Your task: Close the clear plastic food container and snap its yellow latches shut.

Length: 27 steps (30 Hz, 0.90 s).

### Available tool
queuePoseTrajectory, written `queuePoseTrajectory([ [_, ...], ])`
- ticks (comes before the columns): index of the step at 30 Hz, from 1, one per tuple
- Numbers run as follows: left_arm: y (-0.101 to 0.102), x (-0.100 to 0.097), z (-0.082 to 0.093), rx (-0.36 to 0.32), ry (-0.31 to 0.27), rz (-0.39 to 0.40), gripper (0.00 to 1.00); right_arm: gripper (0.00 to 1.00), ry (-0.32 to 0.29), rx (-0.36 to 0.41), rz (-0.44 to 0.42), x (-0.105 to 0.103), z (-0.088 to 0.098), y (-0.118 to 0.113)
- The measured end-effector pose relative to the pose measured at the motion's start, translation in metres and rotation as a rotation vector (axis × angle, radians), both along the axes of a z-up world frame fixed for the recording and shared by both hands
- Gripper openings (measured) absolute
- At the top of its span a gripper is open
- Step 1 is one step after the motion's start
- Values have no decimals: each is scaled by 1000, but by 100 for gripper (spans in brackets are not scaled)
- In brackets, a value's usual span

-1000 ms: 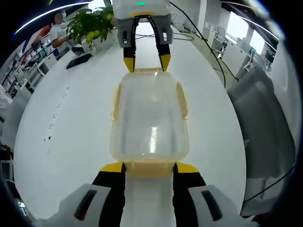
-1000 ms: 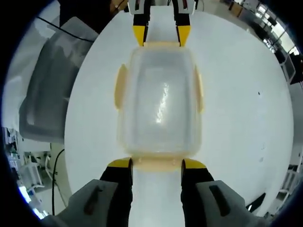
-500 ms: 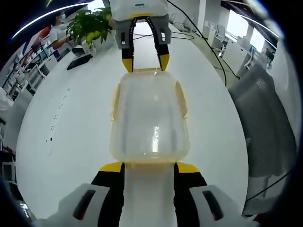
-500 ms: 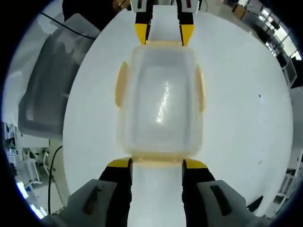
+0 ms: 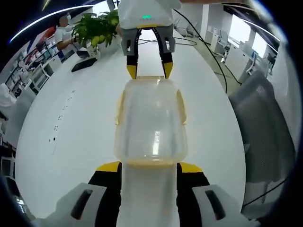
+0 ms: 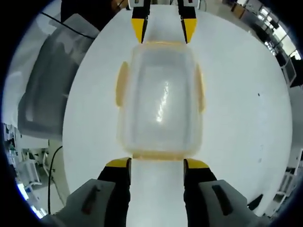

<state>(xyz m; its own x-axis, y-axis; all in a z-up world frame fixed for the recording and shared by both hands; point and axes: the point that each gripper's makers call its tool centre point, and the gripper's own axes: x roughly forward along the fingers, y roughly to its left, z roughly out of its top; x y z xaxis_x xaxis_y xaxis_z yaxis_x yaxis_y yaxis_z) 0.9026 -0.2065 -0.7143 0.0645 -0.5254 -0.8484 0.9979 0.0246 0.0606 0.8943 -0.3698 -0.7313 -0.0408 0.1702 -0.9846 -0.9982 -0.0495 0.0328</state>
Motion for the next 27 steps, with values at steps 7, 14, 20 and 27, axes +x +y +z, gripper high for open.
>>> queuePoseTrajectory([
  [7, 3, -2, 7, 5, -13, -1, 40, 41, -9, -1, -25, -1, 7, -6],
  [14, 7, 2, 23, 3, -40, 39, 39, 38, -44, 31, -76, -1, 21, -5],
  [20, 9, 8, 34, -18, -68, 153, 37, 35, -74, 141, -181, -3, 31, 3],
  [27, -2, 7, 38, -135, -55, 348, 42, 30, -158, 248, -305, -4, 39, 9],
])
